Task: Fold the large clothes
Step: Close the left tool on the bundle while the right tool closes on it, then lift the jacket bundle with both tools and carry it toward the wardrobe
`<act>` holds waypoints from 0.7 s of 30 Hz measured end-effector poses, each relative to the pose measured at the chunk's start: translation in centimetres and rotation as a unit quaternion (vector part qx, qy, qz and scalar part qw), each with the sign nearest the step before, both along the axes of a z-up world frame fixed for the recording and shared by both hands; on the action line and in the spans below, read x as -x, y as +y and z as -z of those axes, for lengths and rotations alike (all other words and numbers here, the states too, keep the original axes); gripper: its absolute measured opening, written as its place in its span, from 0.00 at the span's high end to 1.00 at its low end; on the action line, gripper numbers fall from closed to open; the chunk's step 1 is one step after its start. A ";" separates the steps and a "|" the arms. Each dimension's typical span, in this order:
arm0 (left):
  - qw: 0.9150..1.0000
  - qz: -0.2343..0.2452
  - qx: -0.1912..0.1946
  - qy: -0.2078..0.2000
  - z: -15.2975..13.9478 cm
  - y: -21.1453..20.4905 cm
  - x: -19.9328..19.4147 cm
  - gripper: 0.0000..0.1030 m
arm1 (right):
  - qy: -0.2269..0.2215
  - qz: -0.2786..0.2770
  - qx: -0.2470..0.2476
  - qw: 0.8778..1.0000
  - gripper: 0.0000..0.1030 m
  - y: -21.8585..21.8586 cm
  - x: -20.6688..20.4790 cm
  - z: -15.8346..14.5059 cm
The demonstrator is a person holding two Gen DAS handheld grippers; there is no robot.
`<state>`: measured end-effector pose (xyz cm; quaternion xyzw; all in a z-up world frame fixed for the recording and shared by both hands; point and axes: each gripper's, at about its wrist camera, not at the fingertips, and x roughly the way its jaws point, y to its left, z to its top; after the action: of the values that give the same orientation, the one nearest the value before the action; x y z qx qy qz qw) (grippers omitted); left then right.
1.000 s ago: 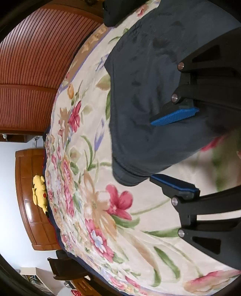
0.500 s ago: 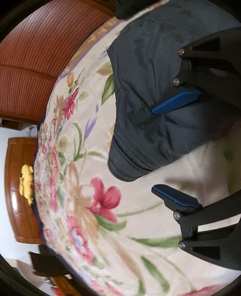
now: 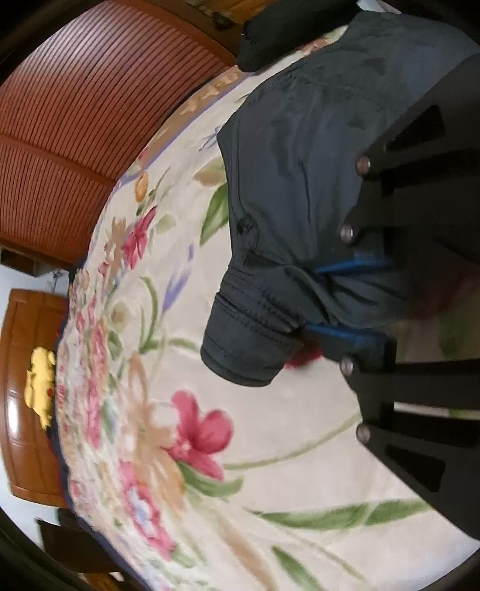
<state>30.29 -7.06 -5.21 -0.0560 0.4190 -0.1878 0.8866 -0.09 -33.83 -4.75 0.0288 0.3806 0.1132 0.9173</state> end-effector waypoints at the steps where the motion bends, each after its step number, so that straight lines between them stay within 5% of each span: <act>1: 1.000 -0.006 -0.003 -0.003 -0.4 -0.1 0.4 0.85 | 0.002 -0.006 -0.006 1.000 0.75 0.0 0.0 0.1; 5: 1.000 -0.017 -0.010 -0.021 -3.0 -0.1 1.4 0.91 | -0.011 -0.009 -0.015 1.000 0.92 0.1 0.7 -0.5; 21: 0.991 -0.014 -0.055 -0.124 -12.2 -3.2 8.0 0.94 | -0.104 -0.031 0.026 0.994 0.96 0.5 1.3 -7.8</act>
<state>22.29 -10.23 7.02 0.0110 0.3145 -0.1576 0.9360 -1.44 -33.36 3.02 -0.0189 0.2864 0.1339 0.9485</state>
